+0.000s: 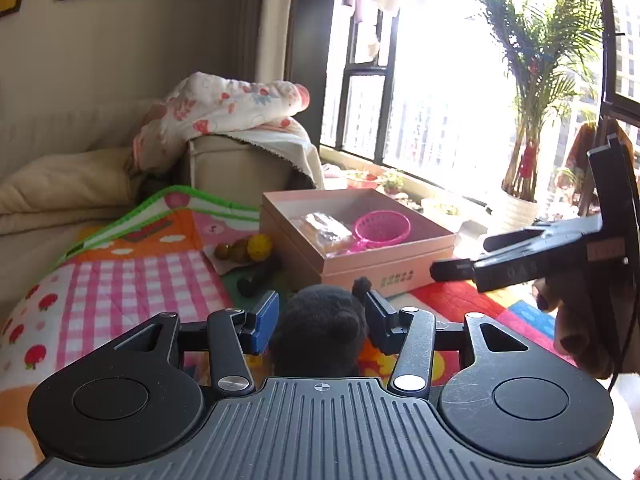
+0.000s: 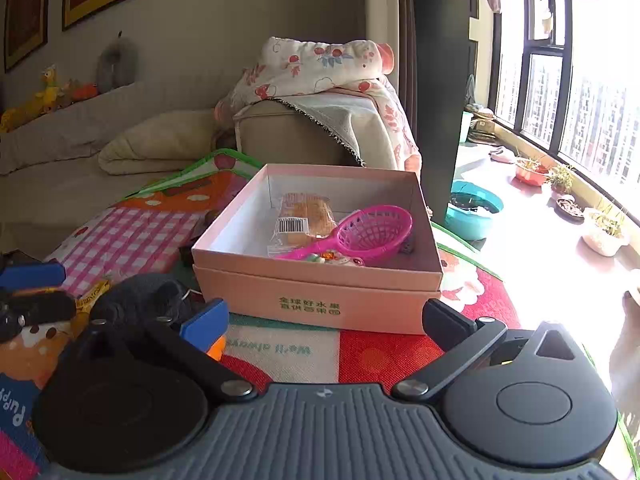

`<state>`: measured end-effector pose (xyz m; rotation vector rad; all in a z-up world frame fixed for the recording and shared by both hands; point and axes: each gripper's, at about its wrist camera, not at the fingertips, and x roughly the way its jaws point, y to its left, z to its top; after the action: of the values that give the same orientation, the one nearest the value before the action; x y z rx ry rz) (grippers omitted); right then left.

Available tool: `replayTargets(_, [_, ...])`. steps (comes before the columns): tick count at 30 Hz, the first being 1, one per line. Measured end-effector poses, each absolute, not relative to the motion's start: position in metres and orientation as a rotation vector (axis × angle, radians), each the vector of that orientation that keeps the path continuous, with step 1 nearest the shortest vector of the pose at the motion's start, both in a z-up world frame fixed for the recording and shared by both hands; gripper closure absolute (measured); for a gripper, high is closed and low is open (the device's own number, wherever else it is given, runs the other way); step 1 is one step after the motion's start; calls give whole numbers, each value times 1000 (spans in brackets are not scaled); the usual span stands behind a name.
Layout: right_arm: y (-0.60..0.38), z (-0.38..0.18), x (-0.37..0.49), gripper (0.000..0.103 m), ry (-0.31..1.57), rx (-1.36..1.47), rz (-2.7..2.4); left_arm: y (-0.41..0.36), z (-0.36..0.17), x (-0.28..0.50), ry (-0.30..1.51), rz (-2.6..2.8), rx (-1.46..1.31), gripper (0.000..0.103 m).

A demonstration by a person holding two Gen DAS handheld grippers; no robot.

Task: Organize objects
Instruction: 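Grasp the yellow toy corn with the left tool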

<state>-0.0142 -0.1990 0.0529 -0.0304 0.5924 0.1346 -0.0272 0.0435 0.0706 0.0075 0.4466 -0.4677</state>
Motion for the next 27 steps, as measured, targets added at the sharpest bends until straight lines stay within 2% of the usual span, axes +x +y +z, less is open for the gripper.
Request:
replayTargets(5, [-203,24,-35,0,568,-27,86,48,80,70,572,-444,-93,51])
replayTargets(11, [-200,8,-39,0,545,-12,70,47,56,180,747,-324,-258,51])
replayTargets(13, [-205,8,-40,0,537,18,62,43,45,203,788,-312,-268,56])
replayTargets(16, [-213,6,-36,0,557,72,56,34,34,218,832,-332,-246,63])
replayTargets(27, [-224,2,-32,0,577,160,43,26,38,187,784,-379,-108,74])
